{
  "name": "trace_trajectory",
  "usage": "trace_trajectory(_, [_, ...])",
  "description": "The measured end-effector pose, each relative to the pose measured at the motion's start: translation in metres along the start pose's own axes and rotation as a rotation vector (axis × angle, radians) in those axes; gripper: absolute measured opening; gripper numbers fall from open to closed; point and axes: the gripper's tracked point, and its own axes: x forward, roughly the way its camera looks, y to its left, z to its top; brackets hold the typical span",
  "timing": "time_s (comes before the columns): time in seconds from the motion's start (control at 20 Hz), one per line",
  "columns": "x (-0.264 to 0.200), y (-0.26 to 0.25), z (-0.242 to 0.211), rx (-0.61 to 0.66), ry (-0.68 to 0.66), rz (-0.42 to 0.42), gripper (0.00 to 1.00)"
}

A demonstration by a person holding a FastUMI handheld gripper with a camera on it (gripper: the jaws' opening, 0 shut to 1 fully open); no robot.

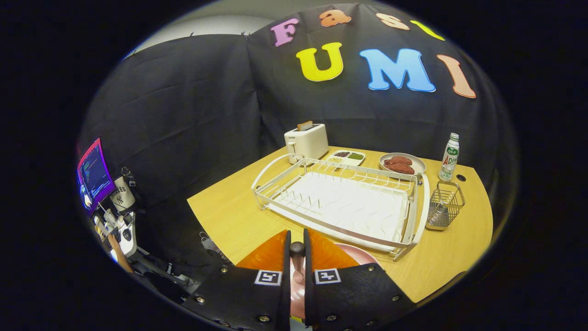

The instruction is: Take the plate from the dish rack, then take the spoon from the basket and place it into the plate.

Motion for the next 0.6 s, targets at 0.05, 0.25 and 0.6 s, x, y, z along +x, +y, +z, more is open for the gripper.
trace_trajectory(0.05, [-0.002,-0.002,0.0,0.003,0.0,-0.006,0.12])
trace_trajectory(0.25, [-0.008,-0.007,0.012,0.028,-0.031,-0.009,0.12])
trace_trajectory(0.6, [-0.014,-0.007,0.024,0.021,-0.058,-0.002,0.15])
